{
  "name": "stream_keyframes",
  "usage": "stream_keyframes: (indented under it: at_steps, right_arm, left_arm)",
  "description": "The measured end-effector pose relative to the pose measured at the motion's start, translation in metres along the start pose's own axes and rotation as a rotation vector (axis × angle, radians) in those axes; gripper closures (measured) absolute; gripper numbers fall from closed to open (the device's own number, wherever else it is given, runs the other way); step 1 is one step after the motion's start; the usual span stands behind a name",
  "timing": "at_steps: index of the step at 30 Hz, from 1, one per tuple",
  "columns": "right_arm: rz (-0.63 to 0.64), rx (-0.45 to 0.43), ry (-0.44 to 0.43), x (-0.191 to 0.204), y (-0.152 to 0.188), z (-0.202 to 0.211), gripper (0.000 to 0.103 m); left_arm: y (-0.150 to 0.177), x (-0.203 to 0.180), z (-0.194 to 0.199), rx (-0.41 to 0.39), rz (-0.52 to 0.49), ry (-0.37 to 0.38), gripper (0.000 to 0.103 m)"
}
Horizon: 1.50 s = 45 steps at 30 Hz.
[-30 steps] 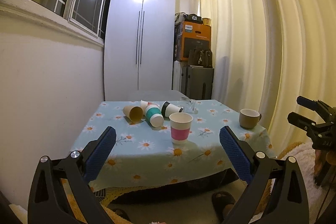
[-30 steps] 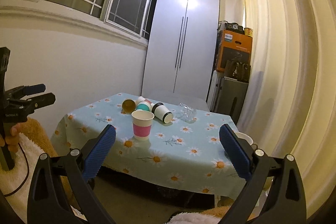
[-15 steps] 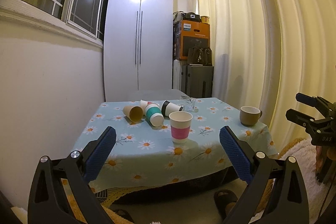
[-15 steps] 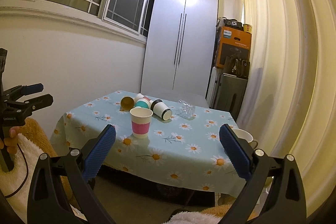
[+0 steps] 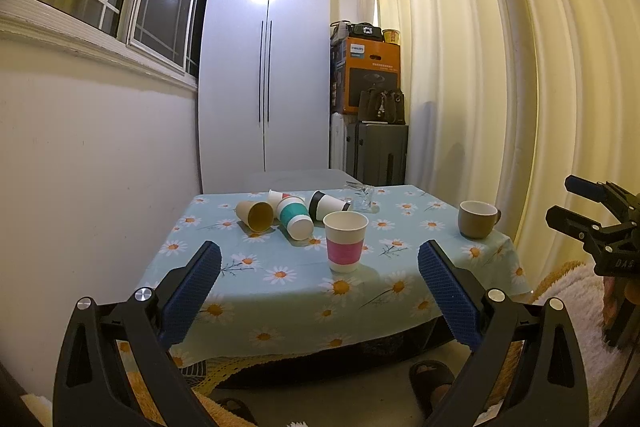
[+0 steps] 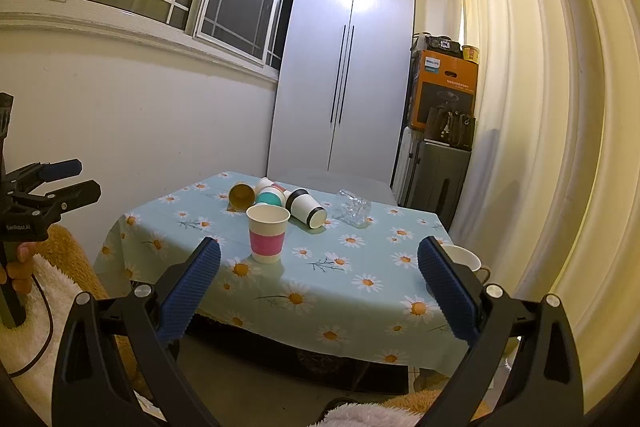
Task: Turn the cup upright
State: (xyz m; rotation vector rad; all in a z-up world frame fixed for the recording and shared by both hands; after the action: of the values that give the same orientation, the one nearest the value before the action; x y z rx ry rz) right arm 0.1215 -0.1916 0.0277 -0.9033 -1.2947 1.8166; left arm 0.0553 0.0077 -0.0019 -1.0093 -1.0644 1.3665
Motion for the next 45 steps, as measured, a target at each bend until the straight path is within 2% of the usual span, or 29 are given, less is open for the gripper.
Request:
stream_keyframes:
  at_steps: [45]
  right_arm:
    - [0.006, 0.009, 0.000, -0.0021, 0.0023, -0.0020, 0.005]
  left_arm:
    - [0.0002, 0.0030, 0.0018, 0.001, -0.009, 0.003, 0.007]
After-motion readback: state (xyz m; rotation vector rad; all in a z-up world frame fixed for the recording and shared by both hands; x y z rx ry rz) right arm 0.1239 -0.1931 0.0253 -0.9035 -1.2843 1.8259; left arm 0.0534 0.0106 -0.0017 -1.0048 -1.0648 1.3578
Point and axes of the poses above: each gripper's, at about its wrist camera, not at the fingertips, and z roughly against the way its jaws point, x to its left, y to its underside, the point moved 8 cm from there along -z, roughly the way its jaws point, and after that the axes turned 1 degree about -y, right-handed, at the moved point
